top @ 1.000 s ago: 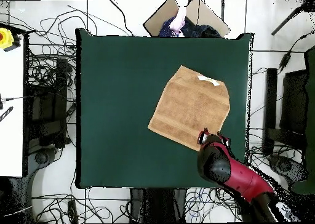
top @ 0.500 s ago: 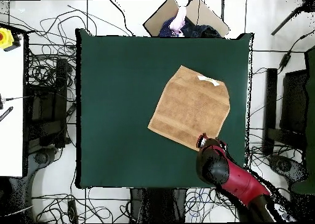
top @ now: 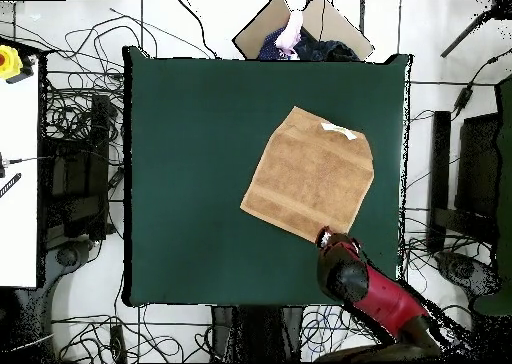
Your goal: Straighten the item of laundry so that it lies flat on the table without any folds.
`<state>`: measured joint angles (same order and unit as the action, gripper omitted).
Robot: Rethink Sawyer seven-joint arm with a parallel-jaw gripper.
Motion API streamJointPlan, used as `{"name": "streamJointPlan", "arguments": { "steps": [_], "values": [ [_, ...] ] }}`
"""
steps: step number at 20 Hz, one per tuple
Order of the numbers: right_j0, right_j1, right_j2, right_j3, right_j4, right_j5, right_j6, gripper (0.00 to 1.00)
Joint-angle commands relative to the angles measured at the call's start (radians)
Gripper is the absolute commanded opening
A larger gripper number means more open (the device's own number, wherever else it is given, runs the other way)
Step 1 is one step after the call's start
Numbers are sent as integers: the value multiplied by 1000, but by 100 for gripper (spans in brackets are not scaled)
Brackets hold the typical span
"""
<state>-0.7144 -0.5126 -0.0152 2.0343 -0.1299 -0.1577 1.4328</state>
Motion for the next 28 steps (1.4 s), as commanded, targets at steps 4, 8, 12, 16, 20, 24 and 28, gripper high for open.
{"name": "streamJointPlan", "arguments": {
  "steps": [4, 8, 12, 16, 20, 24, 28],
  "values": [
    [33, 26, 9, 6, 60, 145, 195, 100],
    [214, 14, -187, -13, 146, 128, 241, 100],
    [266, 10, -235, -24, 177, 145, 239, 100],
    [292, -21, -239, -6, 183, 137, 231, 100],
    [323, -32, -256, -26, 177, 104, 219, 100],
    [116, -5, 12, 33, 71, -39, 275, 100],
    [198, -7, -58, 13, 117, 0, 257, 100]
  ]
}}
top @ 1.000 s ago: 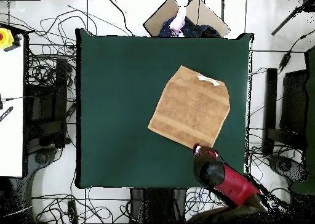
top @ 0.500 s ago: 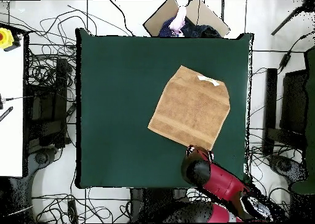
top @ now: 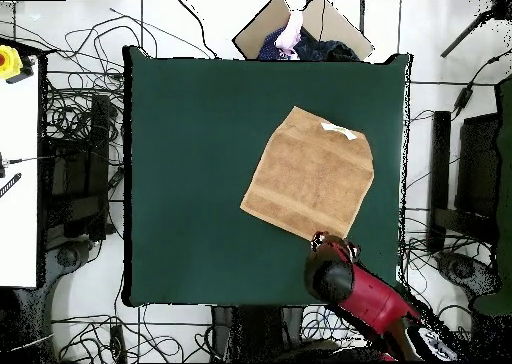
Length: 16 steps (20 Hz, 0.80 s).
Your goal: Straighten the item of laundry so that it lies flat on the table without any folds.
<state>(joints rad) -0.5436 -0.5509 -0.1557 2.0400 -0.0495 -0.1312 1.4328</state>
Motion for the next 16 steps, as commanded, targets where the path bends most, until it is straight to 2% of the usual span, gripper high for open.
{"name": "streamJointPlan", "arguments": {
  "steps": [1, 2, 3, 4, 6, 16],
  "values": [
    [91, 25, 11, -2, 76, 7, 249, 100],
    [161, 20, -59, -13, 119, 50, 246, 100],
    [151, 12, -43, -6, 118, 55, 247, 100],
    [108, 3, 24, 12, 111, 56, 261, 100],
    [82, -13, 87, 22, 105, 48, 269, 100],
    [107, -26, 173, 59, 139, 4, 314, 100]
  ]
}}
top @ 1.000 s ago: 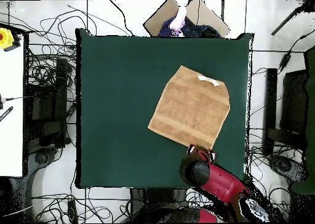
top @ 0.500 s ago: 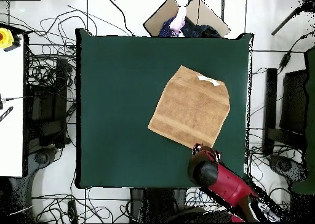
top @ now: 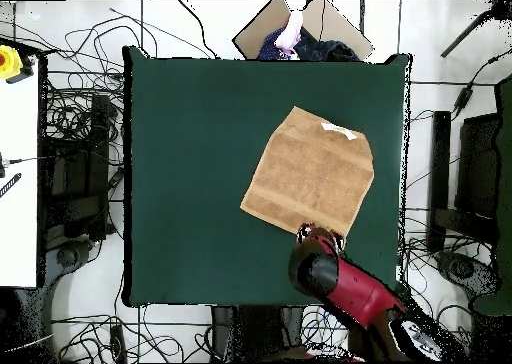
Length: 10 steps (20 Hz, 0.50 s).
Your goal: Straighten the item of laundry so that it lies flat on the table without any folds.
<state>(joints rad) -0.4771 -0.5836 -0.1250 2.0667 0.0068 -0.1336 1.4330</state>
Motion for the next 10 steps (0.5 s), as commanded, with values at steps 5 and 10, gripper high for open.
{"name": "streamJointPlan", "arguments": {
  "steps": [5, 10],
  "values": [
    [49, 14, 152, 39, 83, -20, 311, 100],
    [77, 15, 147, 44, 97, -24, 310, 100]
  ]
}}
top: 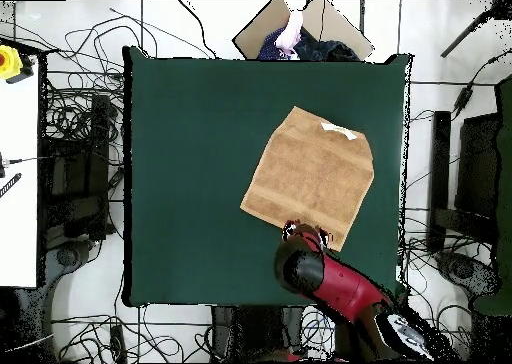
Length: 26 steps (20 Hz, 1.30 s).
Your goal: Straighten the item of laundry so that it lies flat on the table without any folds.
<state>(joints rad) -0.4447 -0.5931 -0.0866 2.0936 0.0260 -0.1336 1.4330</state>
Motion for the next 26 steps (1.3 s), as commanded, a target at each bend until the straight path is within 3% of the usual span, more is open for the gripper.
{"name": "streamJointPlan", "arguments": {
  "steps": [1, 5, 6, 8, 13, 17, 26],
  "values": [
    [52, 31, 105, 16, 81, -29, 312, 100],
    [34, 47, 162, 19, 69, -78, 336, 100],
    [-92, 74, 309, 33, 5, -96, 346, 100],
    [-173, 111, 403, 28, -21, -59, 318, 100],
    [-105, 138, 304, -4, 39, -28, 280, 100],
    [-30, 163, 200, -20, 136, 42, 292, 100],
    [43, 129, 108, -41, 155, -16, 255, 100]
  ]
}}
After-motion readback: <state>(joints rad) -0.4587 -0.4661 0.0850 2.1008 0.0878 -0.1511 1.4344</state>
